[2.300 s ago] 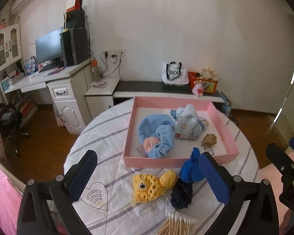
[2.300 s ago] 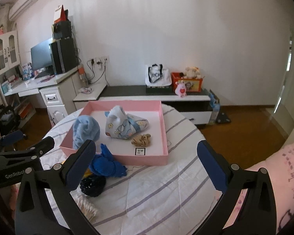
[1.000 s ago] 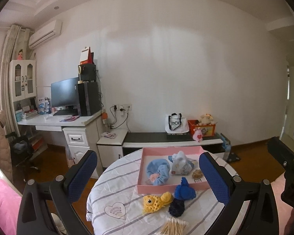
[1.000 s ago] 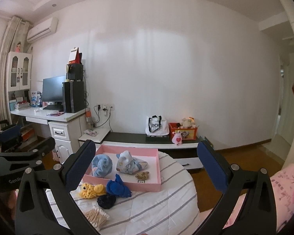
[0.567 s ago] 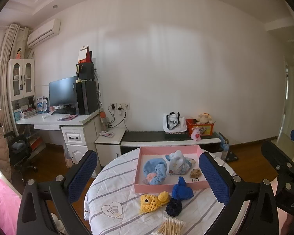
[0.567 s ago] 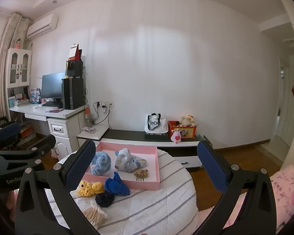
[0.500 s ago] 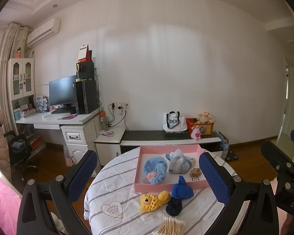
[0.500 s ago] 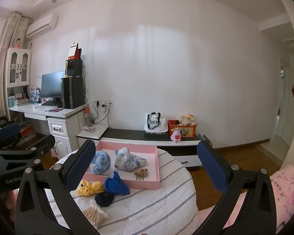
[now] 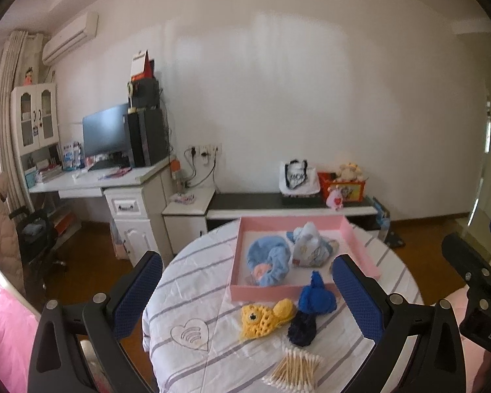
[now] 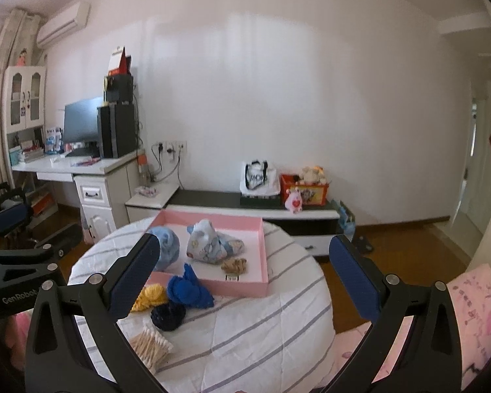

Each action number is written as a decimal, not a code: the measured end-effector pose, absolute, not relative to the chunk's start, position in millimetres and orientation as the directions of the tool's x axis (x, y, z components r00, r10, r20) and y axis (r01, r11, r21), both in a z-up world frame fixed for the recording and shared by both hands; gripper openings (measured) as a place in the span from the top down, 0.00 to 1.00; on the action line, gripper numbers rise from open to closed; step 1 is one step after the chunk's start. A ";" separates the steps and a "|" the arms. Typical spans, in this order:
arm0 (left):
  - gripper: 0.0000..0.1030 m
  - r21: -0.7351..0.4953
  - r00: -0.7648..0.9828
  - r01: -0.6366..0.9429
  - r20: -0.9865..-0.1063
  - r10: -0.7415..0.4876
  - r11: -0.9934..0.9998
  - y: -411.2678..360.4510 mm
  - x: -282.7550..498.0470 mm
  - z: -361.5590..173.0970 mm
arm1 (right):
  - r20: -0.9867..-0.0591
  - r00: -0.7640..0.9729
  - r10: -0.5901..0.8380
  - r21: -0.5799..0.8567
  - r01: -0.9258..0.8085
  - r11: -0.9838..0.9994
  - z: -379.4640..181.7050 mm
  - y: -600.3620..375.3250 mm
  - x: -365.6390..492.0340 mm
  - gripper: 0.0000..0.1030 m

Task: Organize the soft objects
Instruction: 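Lower the right gripper onto the black knitted bundle and close it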

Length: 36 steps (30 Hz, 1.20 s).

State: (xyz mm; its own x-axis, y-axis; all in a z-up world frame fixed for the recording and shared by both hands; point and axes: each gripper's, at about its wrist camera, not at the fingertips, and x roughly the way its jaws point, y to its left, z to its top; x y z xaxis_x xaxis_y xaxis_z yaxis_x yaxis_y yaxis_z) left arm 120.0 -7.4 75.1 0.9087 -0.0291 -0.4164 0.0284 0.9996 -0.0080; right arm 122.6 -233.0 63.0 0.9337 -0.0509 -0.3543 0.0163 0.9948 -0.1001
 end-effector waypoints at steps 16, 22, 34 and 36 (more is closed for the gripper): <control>0.00 0.037 0.730 -0.015 -0.683 0.036 0.999 8.9 209.0 3.7 | -0.611 0.791 -0.017 -0.080 -0.040 0.996 -14.1 -218.5 182.7 0.00; 0.00 0.052 0.658 -0.027 -0.751 0.057 0.998 17.8 234.3 -27.6 | -0.689 0.725 -0.002 -0.074 -0.067 0.995 -43.9 -207.2 199.1 0.00; 0.00 0.026 0.580 -0.043 -0.814 0.046 0.999 43.2 257.7 -69.5 | -0.780 0.626 0.018 -0.078 -0.126 0.989 -84.3 -179.9 224.9 0.00; 0.00 0.022 0.573 -0.043 -0.818 0.043 0.999 49.4 258.8 -73.6 | -0.794 0.607 0.023 -0.074 -0.134 0.988 -92.0 -174.9 229.8 0.00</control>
State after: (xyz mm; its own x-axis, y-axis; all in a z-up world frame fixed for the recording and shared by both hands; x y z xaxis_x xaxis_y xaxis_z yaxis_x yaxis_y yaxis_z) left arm 258.8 49.4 -73.6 0.5735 0.0426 -0.8181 -0.0430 0.9988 0.0218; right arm 229.8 -174.9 -92.0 0.6069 0.0227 -0.7944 -0.1342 0.9882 -0.0742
